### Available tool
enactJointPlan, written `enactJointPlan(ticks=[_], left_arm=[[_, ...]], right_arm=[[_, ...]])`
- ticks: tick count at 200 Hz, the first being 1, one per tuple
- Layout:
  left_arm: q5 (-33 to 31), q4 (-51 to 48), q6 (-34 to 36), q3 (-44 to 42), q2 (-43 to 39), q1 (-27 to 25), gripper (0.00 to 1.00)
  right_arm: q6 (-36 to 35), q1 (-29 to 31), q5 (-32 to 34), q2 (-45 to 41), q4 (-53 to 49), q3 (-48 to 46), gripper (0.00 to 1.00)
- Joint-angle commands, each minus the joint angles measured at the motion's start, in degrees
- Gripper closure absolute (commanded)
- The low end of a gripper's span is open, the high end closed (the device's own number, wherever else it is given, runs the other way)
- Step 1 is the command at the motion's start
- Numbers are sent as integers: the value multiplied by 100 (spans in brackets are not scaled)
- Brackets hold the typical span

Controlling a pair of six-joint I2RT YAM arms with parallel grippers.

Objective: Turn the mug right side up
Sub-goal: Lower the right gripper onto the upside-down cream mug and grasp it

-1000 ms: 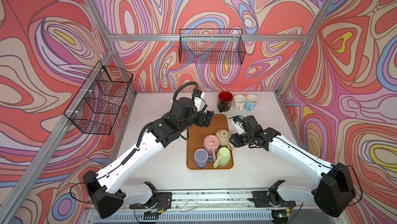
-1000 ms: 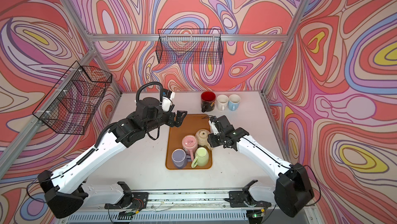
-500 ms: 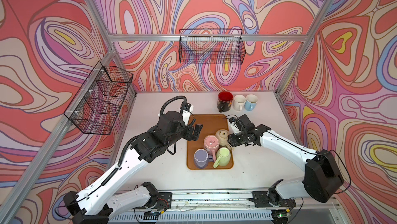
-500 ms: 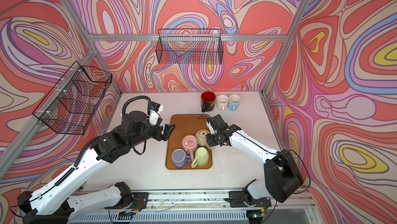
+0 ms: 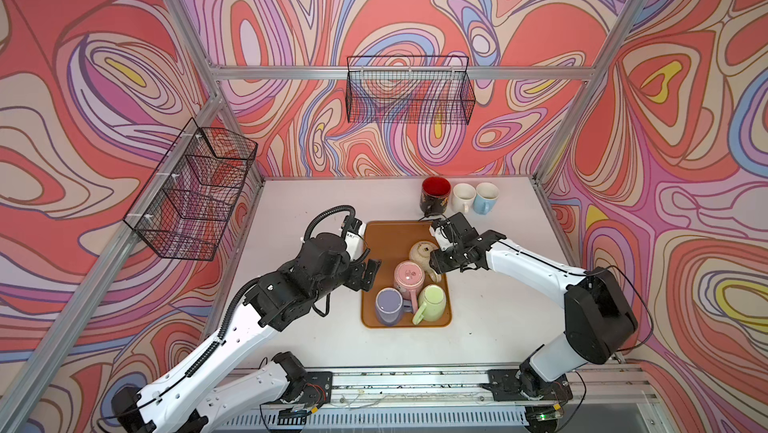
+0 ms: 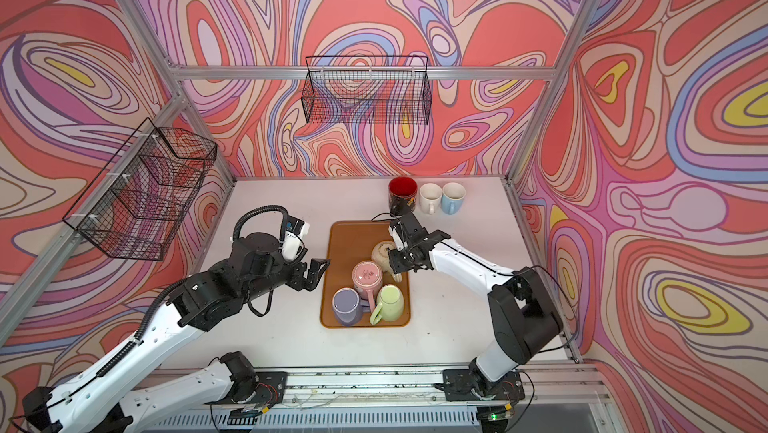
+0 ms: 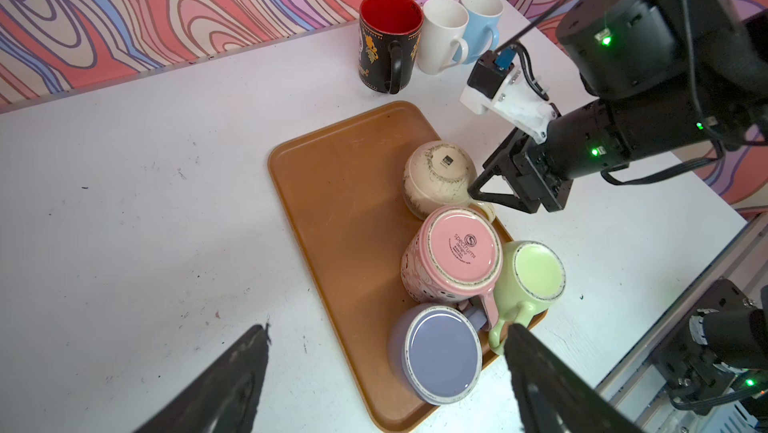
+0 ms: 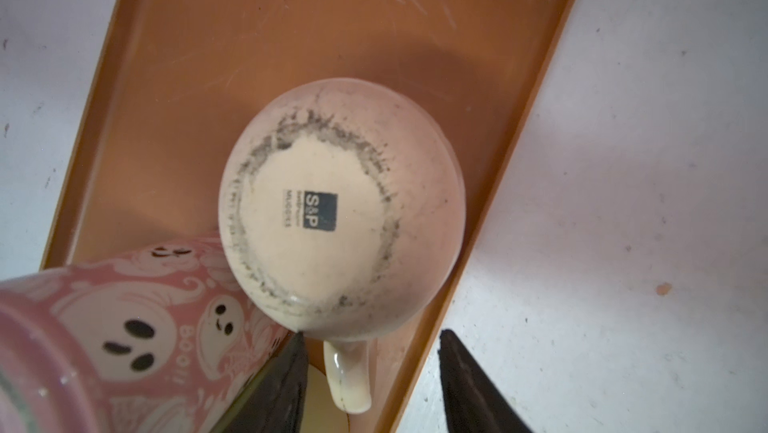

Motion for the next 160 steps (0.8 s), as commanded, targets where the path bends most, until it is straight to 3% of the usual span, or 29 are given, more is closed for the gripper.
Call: enactJointPlan(ticks=[1, 23, 70, 160], left_arm=[[-107, -237, -9, -118, -204, -19, 9], [-142, -301, -9, -184, -289, -13, 9], [-179, -273, 34, -349, -408, -19, 8], [-136, -276, 149, -448, -426, -19, 8]], right_arm=[[37, 33, 233, 240, 142, 250, 48], [94, 115, 350, 391, 70, 497, 48], [362, 727, 1268, 662, -478, 967, 49], [1052, 989, 1762, 899, -656, 977, 49]])
